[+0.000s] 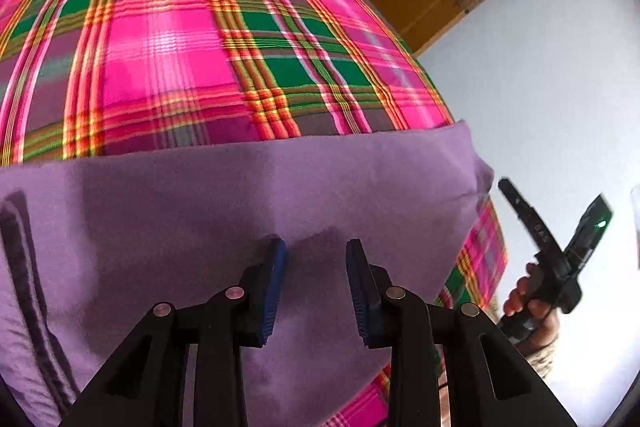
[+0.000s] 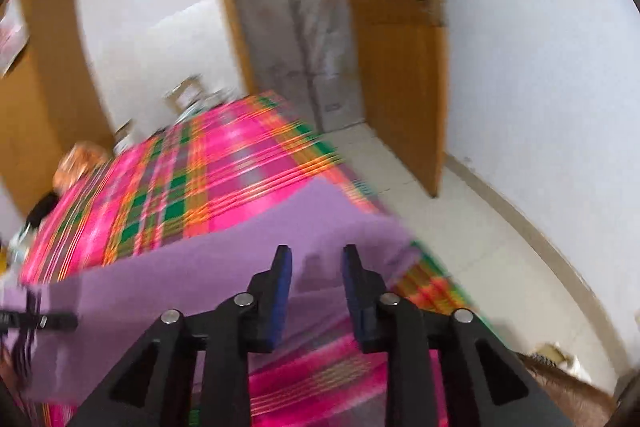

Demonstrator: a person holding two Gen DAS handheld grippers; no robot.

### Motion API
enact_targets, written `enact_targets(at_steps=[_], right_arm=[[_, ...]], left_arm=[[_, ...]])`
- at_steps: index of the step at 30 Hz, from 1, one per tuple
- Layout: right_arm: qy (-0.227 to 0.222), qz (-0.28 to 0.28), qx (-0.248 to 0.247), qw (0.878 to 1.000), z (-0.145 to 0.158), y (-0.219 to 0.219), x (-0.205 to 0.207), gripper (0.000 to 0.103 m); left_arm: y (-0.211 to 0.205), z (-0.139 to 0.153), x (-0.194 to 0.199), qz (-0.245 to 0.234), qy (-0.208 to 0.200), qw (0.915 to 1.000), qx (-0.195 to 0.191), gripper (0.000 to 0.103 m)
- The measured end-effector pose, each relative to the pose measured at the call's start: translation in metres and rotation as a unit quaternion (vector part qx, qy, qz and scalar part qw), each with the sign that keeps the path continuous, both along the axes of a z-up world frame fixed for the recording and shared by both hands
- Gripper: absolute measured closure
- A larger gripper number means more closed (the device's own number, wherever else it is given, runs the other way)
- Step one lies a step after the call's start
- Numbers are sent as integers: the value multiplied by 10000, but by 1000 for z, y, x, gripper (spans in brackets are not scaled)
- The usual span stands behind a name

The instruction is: Fold clothes

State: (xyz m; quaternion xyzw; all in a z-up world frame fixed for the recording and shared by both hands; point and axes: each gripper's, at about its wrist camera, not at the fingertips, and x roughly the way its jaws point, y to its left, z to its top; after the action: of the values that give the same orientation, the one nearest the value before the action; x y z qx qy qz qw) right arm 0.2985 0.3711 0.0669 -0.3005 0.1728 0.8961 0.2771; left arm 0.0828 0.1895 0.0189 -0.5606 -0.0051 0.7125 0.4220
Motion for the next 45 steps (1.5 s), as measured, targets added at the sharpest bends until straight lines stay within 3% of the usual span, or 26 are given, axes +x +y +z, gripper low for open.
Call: enact_targets(at_steps=[4, 6, 9, 12, 17, 23, 28, 31, 45], right_arm=[[-344, 375, 49, 9987, -12, -20, -11, 76], [-468, 414, -3, 9980, -21, -25, -9, 75], [-561, 409, 300, 9971, -24, -37, 1, 70], [-639, 333, 270, 9970, -23, -39, 6, 66], [-231, 465, 274, 9983, -7, -40, 6, 66], [-487, 1194, 189, 9915, -19, -63, -20, 67], [-505, 1225, 209, 9910, -25, -71, -9, 66], [-477, 1197, 69, 9916, -26, -72, 0, 66], [-557, 1229, 40, 9908, -25, -81, 2, 66]], left_arm=[[16, 2, 1, -165, 69, 9997, -140, 71], [25, 2, 2, -289, 111, 9994, -183, 70], [35, 2, 0, -359, 35, 9991, -207, 69], [42, 4, -4, -383, -89, 9991, -162, 63], [65, 10, -4, -673, -82, 9976, -119, 62], [98, 13, -5, -1000, -329, 9944, 91, 62], [126, 13, -5, -1213, -473, 9913, 198, 62], [140, 8, -10, -1145, -467, 9923, 51, 62], [164, -2, -39, -892, -768, 9925, 336, 62]])
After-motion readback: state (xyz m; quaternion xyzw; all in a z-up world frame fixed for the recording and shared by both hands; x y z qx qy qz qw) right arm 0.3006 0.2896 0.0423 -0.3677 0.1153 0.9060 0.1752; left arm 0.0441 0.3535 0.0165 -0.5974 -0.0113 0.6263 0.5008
